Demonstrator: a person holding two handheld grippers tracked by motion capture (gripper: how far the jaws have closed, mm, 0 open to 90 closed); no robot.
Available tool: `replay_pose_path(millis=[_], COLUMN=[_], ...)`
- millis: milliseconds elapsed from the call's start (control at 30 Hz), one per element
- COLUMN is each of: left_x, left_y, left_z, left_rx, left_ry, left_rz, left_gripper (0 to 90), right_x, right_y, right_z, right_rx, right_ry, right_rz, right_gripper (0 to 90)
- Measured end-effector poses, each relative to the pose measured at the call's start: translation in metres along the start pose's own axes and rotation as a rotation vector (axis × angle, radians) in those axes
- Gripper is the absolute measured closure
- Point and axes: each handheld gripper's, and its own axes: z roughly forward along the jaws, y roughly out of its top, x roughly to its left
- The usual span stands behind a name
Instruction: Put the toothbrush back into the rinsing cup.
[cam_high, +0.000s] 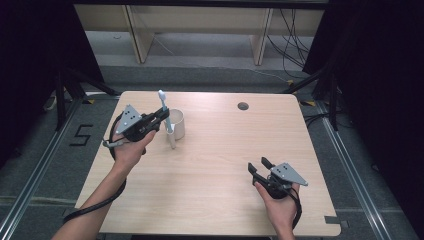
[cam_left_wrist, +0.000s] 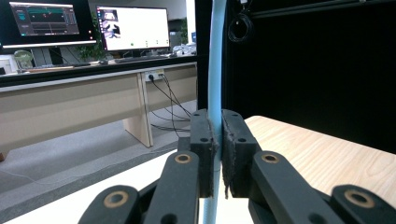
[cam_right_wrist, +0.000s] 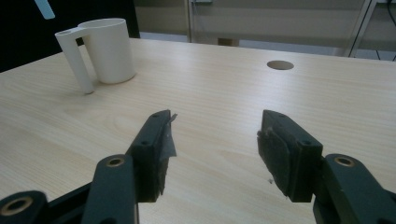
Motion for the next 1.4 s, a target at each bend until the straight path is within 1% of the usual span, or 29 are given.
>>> replay_pose_path(millis=[33,133,200,233,267,300,367,400,467,500,533,600,633,700,767,800,833,867,1067,1167,1200,1367,1400], left_x=[0.000,0.001,0.001,0.002,0.002,0.003,0.003,0.004,0.005,0.005,0.005,0.006,0.007,0.007,0.007,0.007,0.007,0.007,0.007,0.007,0.007,0.007,0.007], left_y=[-0.001,-0.005,-0.006,-0.010,-0.011,-0.012,-0.015,-0.016,-0.018,-0.019,-0.020,-0.021,-0.022,-0.024,-0.025,-0.026,-0.027,-0.028,-0.033,-0.036,-0.036,-0.042,-0.042], left_z=[0.001,0.003,0.003,0.005,0.006,0.006,0.007,0.007,0.007,0.007,0.007,0.006,0.006,0.006,0.007,0.007,0.008,0.008,0.011,0.012,0.012,0.013,0.013], left_rx=[0.000,0.006,0.007,0.005,0.010,0.005,0.012,0.010,0.013,0.014,0.012,0.013,0.013,0.017,0.016,0.014,0.013,0.011,0.024,0.028,0.031,0.035,0.035], left_ry=[0.000,0.006,0.007,0.011,0.014,0.015,0.022,0.023,0.026,0.028,0.029,0.032,0.033,0.034,0.034,0.034,0.033,0.031,0.034,0.039,0.039,0.039,0.039], left_rz=[-0.002,-0.001,-0.004,-0.003,-0.001,-0.002,-0.002,0.000,0.000,-0.005,-0.007,-0.005,-0.010,-0.012,-0.013,-0.017,-0.018,-0.018,-0.018,-0.021,-0.020,-0.025,-0.025], left_gripper=[83.5,83.5,83.6,83.6,83.5,83.5,83.5,83.5,83.5,83.5,83.6,83.5,83.5,83.5,83.5,83.5,83.5,83.5,83.5,83.5,83.4,83.5,83.5], right_x=[0.001,0.000,0.000,0.000,0.002,-0.001,-0.001,-0.001,0.001,-0.001,-0.001,-0.001,0.000,-0.001,-0.001,0.000,0.001,0.001,0.000,-0.001,-0.001,-0.001,-0.001], right_y=[0.000,0.001,0.001,0.001,0.000,0.000,0.000,0.000,-0.001,0.000,0.000,0.000,0.000,0.000,0.000,0.000,-0.001,-0.001,-0.001,-0.001,-0.001,-0.001,-0.001], right_z=[0.000,-0.001,-0.001,-0.001,-0.002,0.000,0.000,-0.001,0.000,0.000,0.000,0.000,0.000,0.000,0.000,0.000,0.000,0.000,0.000,0.001,0.001,0.001,0.001], right_rx=[0.000,-0.005,0.000,0.002,0.009,-0.004,-0.003,-0.001,0.007,-0.001,0.002,0.000,0.005,0.005,0.007,0.012,0.020,0.020,0.016,0.014,0.008,0.010,0.012], right_ry=[0.005,-0.002,0.003,0.003,-0.005,-0.003,-0.005,-0.012,-0.001,-0.011,-0.007,-0.011,-0.003,-0.019,-0.018,-0.011,-0.007,-0.007,-0.013,0.000,-0.002,-0.007,-0.006], right_rz=[0.010,-0.003,0.009,0.012,0.034,-0.004,-0.010,-0.008,0.017,-0.012,-0.005,-0.010,0.005,-0.010,-0.011,-0.007,0.011,0.012,-0.002,0.000,-0.012,-0.007,0.000], right_gripper=[45.1,45.1,45.1,45.1,45.1,45.1,45.1,45.1,45.0,45.0,44.9,44.9,44.8,44.8,44.8,44.7,44.7,44.7,44.6,44.6,44.5,44.5,44.4])
